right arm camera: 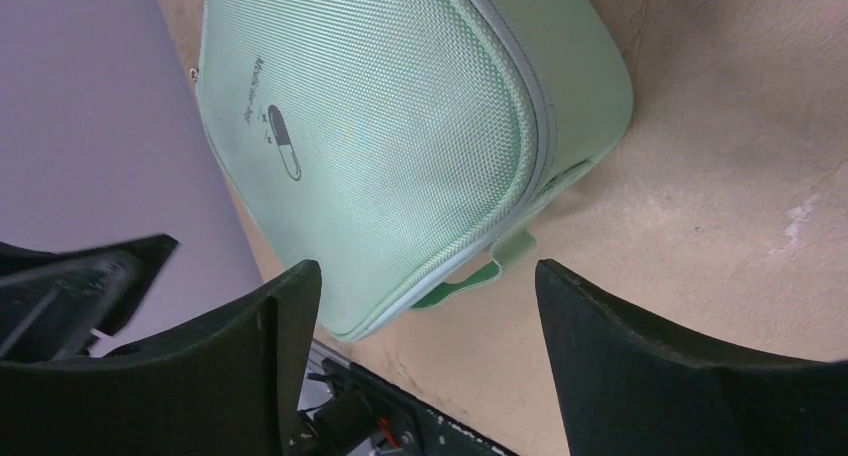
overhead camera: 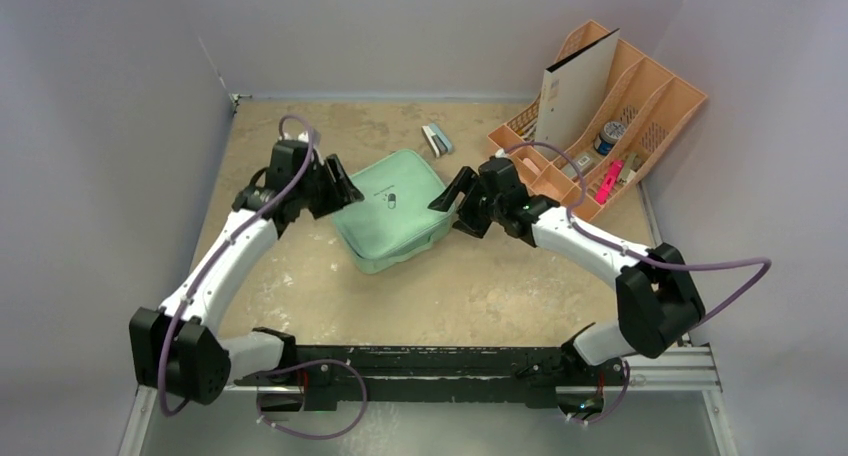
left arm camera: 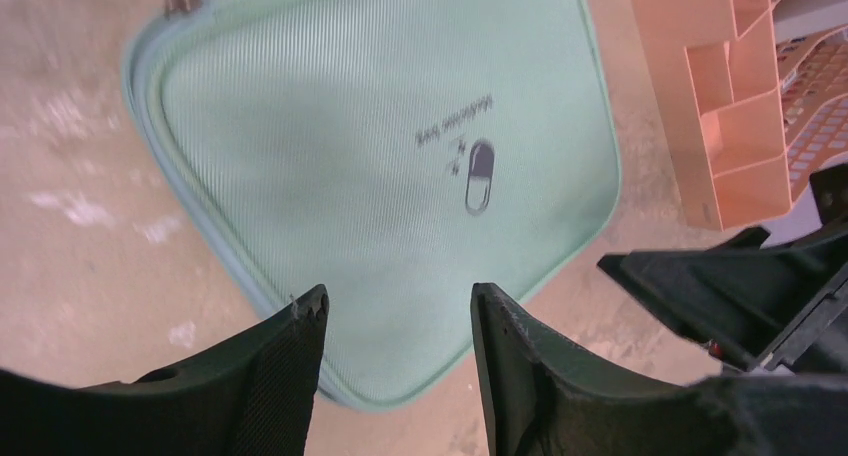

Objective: Organize the medicine kit
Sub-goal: Adjust the medicine box at the center of the board.

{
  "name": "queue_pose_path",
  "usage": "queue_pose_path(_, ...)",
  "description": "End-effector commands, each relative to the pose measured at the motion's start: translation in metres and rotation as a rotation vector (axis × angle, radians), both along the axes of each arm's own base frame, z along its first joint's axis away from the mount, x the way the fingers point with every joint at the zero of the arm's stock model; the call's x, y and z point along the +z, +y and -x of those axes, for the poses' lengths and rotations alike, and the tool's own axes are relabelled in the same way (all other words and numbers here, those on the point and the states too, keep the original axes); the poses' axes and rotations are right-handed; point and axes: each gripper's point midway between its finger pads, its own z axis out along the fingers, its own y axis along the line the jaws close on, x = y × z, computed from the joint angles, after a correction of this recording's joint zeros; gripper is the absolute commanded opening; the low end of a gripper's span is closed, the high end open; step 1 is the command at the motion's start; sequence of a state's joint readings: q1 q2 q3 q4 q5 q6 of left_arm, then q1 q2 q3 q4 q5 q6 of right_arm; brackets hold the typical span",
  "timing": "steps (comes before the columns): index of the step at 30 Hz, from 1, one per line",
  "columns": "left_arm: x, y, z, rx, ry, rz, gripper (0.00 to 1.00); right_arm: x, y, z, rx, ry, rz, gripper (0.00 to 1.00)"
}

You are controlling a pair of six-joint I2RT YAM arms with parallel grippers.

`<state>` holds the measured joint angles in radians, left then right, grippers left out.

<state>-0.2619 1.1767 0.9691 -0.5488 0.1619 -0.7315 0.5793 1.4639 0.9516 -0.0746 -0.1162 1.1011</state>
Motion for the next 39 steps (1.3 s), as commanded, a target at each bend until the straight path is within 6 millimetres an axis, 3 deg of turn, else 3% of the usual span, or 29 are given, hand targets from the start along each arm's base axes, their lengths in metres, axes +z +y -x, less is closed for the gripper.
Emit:
queue_pose_path(1, 0.015, 0.022, -0.032, -0.077, -0.033, -0.179, 0.53, 0.009, 0.007, -0.011, -0.064, -0.007, -0.05, 0.8)
queue_pose_path(7, 0.023, 0.049, -0.068, -0.079, -0.076, -0.151, 0.53, -0.001, 0.024, -0.017, -0.037, 0.023, -0.085, 0.76)
queue_pose_path(10, 0.012, 0.06, -0.087, -0.116, -0.07, -0.159, 0.52, -0.007, 0.031, -0.018, -0.031, 0.024, -0.083, 0.75)
queue_pose_path(14, -0.002, 0.051, -0.102, -0.215, -0.023, -0.066, 0.52, -0.007, 0.046, -0.023, 0.018, -0.024, -0.127, 0.71)
queue_pose_path(17, -0.015, 0.06, -0.112, -0.187, 0.012, -0.112, 0.52, -0.012, 0.049, -0.028, 0.048, -0.056, -0.097, 0.69)
queue_pose_path(21, -0.041, 0.069, -0.113, -0.162, 0.113, -0.096, 0.51, -0.021, 0.051, -0.03, 0.092, -0.082, -0.069, 0.64)
queue_pose_path(24, -0.056, 0.065, -0.106, -0.179, 0.182, -0.056, 0.51, -0.026, 0.057, -0.029, 0.164, -0.095, -0.048, 0.59)
queue_pose_path(31, -0.074, 0.078, -0.075, -0.143, 0.288, -0.123, 0.49, -0.027, 0.05, -0.049, 0.19, -0.148, 0.078, 0.56)
queue_pose_path(35, -0.068, 0.07, -0.058, -0.148, 0.28, -0.074, 0.48, -0.025, 0.047, -0.071, 0.198, -0.18, 0.089, 0.55)
queue_pose_path(39, -0.036, 0.061, -0.058, -0.122, 0.201, -0.019, 0.5, -0.031, 0.046, -0.085, 0.238, -0.195, 0.11, 0.54)
